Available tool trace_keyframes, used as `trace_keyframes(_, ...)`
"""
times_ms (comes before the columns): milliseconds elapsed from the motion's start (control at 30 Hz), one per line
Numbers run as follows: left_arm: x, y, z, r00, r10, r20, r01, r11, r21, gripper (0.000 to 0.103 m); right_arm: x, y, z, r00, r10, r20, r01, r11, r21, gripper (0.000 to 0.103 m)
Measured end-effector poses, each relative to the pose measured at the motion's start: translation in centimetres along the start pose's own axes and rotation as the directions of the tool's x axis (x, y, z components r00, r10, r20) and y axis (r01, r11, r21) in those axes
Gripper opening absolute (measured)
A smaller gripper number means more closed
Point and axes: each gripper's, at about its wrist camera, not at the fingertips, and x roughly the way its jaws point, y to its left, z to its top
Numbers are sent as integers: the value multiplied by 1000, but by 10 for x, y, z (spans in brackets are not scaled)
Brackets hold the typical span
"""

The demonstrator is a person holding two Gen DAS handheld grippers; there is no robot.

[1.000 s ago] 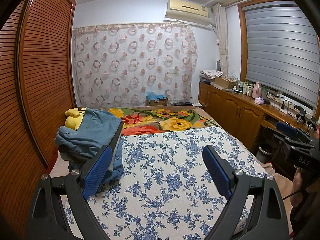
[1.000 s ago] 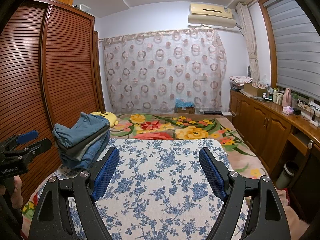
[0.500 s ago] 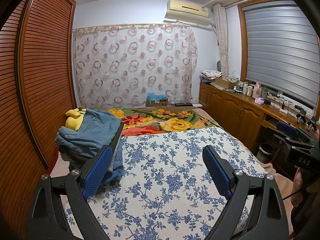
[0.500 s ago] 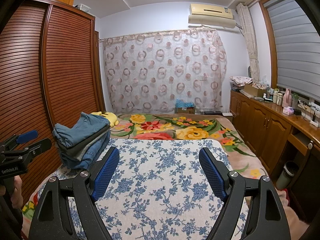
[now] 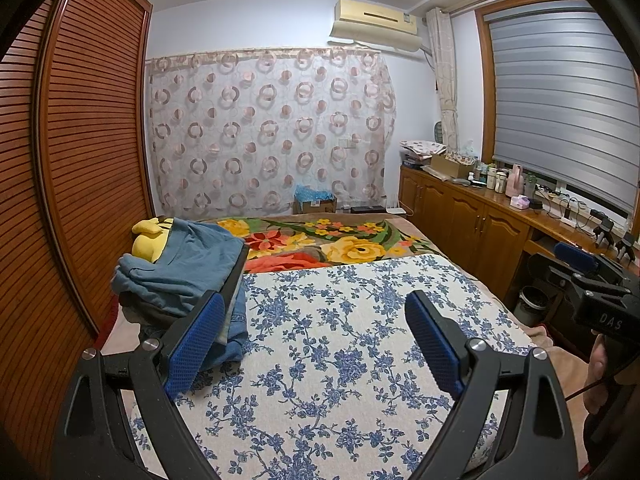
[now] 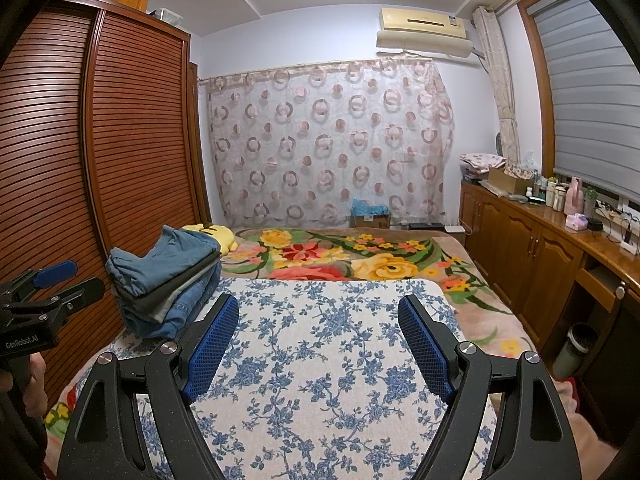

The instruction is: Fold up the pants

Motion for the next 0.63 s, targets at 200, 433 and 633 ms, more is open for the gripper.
trace_keyframes(200,0,0,0,1000,0,0,0,1000,1,92,0,0,0,1000,-1,1,1,1000,1,83)
trace_keyframes(433,0,0,-1,1000,-1,1,1,1000,0,92,0,1,-1,1000,-1,0,1,1000,1,83)
trace_keyframes(633,0,-1,-1,1000,0,1,0,1000,1,92,0,1,-1,1000,-2,0,2,1000,2,83)
